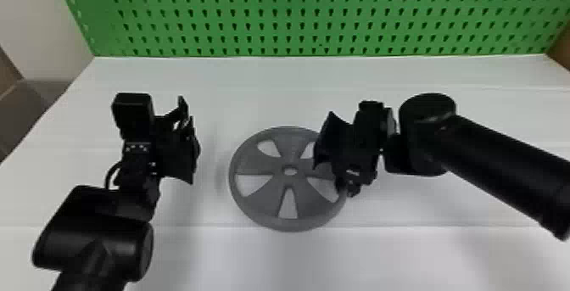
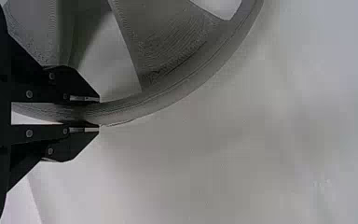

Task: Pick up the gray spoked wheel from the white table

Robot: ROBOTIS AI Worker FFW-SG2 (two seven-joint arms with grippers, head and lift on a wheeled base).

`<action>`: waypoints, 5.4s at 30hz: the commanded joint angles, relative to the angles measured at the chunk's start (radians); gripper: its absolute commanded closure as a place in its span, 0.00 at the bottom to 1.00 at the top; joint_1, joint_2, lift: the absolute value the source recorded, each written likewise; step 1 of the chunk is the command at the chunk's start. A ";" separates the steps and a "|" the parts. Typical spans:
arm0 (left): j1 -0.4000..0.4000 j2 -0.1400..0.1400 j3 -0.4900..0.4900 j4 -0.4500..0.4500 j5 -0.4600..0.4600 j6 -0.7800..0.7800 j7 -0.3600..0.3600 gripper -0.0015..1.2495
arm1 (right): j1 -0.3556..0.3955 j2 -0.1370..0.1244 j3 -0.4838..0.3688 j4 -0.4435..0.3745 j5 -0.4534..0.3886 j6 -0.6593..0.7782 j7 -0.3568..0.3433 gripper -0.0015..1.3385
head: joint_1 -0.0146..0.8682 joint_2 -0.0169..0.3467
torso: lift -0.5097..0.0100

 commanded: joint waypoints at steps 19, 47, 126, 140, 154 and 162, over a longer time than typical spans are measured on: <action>-0.003 0.001 -0.002 0.002 -0.002 0.002 0.002 0.30 | -0.015 -0.011 -0.022 0.015 0.007 0.065 0.000 0.80 | 0.89 0.23 | 0.82; 0.002 0.001 -0.002 0.002 0.001 0.003 0.005 0.30 | -0.093 -0.062 -0.053 0.014 0.036 0.140 0.000 0.80 | 0.89 0.23 | 0.82; 0.017 -0.002 0.000 0.000 0.049 0.003 0.016 0.30 | 0.327 0.099 -0.965 -0.428 1.840 -0.072 0.928 0.83 | 0.89 0.23 | 0.82; 0.028 -0.003 0.007 -0.020 0.113 0.003 0.016 0.30 | 0.529 0.191 -1.039 -0.522 2.085 -0.302 1.020 0.83 | 0.89 0.23 | 0.82; 0.034 -0.008 0.007 -0.057 0.167 0.003 0.016 0.30 | 0.694 0.243 -1.061 -0.541 2.207 -0.549 1.058 0.83 | 0.89 0.23 | 0.82; 0.034 -0.009 0.004 -0.063 0.173 0.003 0.014 0.30 | 0.753 0.253 -1.056 -0.541 2.230 -0.624 1.069 0.83 | 0.89 0.23 | 0.82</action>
